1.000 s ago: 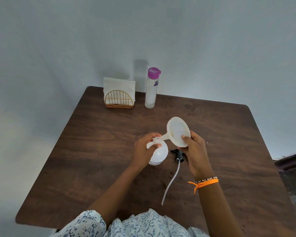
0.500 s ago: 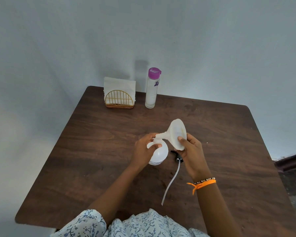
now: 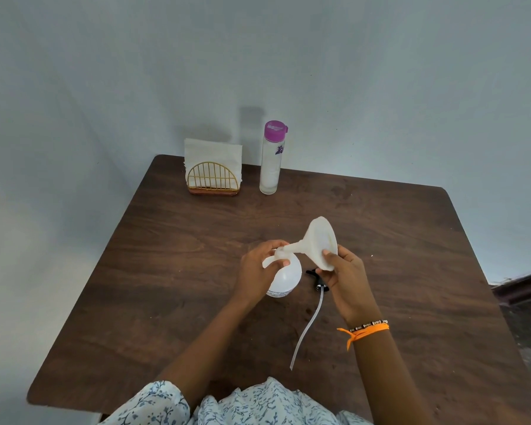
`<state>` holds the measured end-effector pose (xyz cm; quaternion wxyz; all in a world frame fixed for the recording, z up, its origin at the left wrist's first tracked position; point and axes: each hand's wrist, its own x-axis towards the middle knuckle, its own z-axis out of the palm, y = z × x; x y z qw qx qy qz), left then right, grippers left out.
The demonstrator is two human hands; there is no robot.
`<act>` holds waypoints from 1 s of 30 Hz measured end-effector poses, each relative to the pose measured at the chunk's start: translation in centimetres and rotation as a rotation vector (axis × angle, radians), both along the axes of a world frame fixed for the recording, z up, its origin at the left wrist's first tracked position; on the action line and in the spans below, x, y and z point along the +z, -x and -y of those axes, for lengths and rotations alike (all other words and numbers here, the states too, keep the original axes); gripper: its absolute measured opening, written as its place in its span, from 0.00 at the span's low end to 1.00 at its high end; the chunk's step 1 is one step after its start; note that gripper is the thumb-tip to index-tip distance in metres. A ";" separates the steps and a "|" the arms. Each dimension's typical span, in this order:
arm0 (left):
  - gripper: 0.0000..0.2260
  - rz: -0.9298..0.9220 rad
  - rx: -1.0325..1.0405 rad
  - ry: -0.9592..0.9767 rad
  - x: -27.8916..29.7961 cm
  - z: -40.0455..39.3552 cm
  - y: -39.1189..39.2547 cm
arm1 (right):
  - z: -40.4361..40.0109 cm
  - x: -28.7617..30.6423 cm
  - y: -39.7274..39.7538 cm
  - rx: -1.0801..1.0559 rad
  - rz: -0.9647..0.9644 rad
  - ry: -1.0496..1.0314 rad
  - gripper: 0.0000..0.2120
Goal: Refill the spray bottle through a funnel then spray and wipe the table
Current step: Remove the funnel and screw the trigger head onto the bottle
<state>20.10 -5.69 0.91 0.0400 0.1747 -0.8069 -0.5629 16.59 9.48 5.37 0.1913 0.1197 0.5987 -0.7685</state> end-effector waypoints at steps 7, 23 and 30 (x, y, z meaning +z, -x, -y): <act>0.17 0.099 -0.047 -0.054 0.7 0.0 0.1 | 0.2 0.1 1.6 -0.013 0.052 0.106 0.14; 0.09 0.226 -0.029 -0.125 1.9 3.2 8.0 | 5.4 -3.9 18.0 0.000 -0.365 -0.744 0.16; 0.11 0.289 -0.014 -0.122 0.8 3.4 11.2 | 6.9 -6.7 22.5 -0.017 -0.339 -0.788 0.16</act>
